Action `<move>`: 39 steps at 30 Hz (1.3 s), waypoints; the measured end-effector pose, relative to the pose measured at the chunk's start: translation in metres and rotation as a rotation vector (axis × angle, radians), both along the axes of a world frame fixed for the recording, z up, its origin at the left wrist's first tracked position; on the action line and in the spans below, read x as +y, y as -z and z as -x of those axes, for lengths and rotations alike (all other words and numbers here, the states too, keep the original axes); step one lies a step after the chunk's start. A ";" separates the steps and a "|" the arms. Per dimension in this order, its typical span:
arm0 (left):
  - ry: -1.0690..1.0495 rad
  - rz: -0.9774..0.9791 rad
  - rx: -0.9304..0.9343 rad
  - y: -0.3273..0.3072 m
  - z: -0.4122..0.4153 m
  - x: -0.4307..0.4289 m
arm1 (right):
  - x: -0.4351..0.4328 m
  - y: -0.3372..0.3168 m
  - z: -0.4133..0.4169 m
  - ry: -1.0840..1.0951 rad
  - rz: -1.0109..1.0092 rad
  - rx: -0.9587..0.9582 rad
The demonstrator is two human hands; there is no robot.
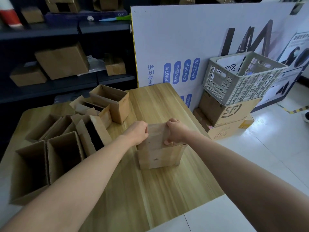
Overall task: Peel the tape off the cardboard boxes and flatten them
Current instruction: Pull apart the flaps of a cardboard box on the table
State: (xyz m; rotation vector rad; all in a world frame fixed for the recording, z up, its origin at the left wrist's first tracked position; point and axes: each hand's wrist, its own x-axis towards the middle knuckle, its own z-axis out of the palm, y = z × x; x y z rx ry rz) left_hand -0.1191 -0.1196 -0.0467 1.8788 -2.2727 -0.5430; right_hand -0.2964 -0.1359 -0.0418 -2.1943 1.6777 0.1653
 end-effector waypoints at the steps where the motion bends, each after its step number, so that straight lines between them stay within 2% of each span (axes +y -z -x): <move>1: -0.018 -0.020 0.020 0.000 0.000 0.000 | 0.000 0.000 0.000 -0.005 -0.002 0.005; 6: -0.085 -0.016 0.082 0.003 0.003 0.003 | 0.000 -0.002 -0.001 -0.010 -0.015 0.006; 13: -0.072 0.078 0.127 0.016 0.000 0.012 | -0.004 -0.005 -0.005 -0.020 -0.035 0.041; 16: -0.120 0.005 0.279 0.016 -0.003 0.009 | -0.005 -0.006 -0.009 0.010 -0.050 0.044; 21: -0.049 -0.109 0.257 0.010 -0.001 -0.003 | -0.002 -0.008 -0.010 0.031 -0.040 0.077; 23: -0.023 -0.191 0.429 0.006 -0.013 -0.003 | -0.003 -0.010 -0.012 0.049 -0.046 0.090; 25: -0.069 -0.286 0.736 0.001 -0.031 -0.002 | -0.006 -0.011 -0.015 0.081 -0.067 0.089; 27: -0.145 -0.359 0.940 -0.002 -0.045 -0.001 | -0.008 -0.012 -0.018 0.106 -0.088 0.089; 32: -0.371 -0.594 1.255 0.005 -0.058 -0.003 | -0.004 -0.012 -0.029 0.103 -0.058 0.122; 35: -0.477 -0.607 1.412 0.009 -0.062 -0.006 | 0.000 -0.009 -0.039 0.080 -0.194 0.036; 37: -0.529 -0.587 1.484 0.010 -0.062 -0.007 | 0.003 -0.009 -0.046 0.051 -0.266 0.064; 39: -0.584 -0.577 1.578 0.008 -0.059 -0.007 | 0.005 -0.012 -0.054 -0.014 -0.225 0.096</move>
